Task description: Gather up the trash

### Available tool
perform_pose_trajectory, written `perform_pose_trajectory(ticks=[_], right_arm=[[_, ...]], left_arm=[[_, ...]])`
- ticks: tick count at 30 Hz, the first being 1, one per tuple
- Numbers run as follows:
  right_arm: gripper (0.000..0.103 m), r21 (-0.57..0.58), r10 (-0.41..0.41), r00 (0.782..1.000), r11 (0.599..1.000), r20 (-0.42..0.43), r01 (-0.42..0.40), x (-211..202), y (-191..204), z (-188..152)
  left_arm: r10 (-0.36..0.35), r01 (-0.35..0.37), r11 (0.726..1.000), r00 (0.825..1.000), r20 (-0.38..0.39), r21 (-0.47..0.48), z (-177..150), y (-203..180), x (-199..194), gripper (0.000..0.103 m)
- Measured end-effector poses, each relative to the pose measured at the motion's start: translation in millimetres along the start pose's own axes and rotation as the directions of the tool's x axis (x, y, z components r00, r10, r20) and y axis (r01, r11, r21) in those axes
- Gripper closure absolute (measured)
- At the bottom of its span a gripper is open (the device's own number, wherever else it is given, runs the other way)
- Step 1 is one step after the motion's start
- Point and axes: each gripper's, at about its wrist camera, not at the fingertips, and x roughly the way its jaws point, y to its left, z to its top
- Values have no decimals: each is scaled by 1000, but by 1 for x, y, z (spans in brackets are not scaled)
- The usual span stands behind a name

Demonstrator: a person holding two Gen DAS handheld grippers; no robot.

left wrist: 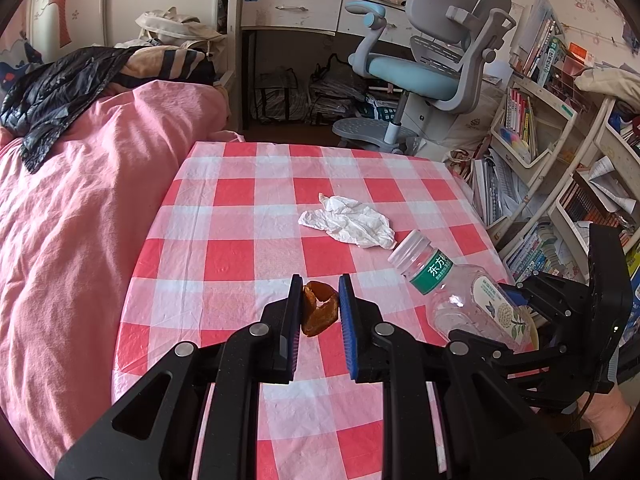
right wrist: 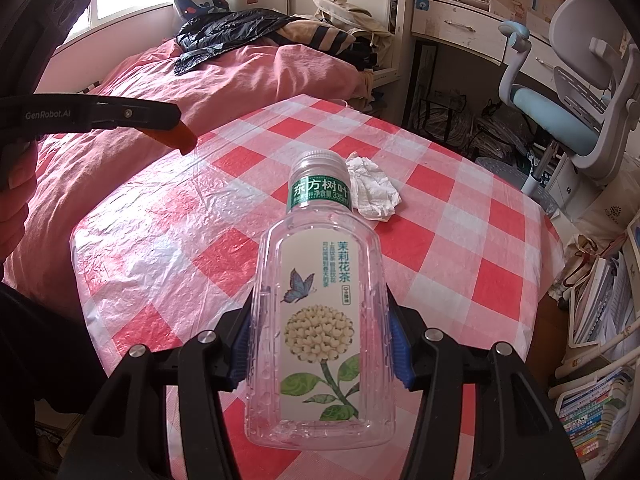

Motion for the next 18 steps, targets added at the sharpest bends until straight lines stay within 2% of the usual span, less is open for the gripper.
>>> perform_pose_trajectory(ticks=[18], right_arm=[[49,-6,1,1000,1000,-3,-1,1,2,0]], left_arm=[[0,0,1000,1000,0,2,0,-1,0,86]])
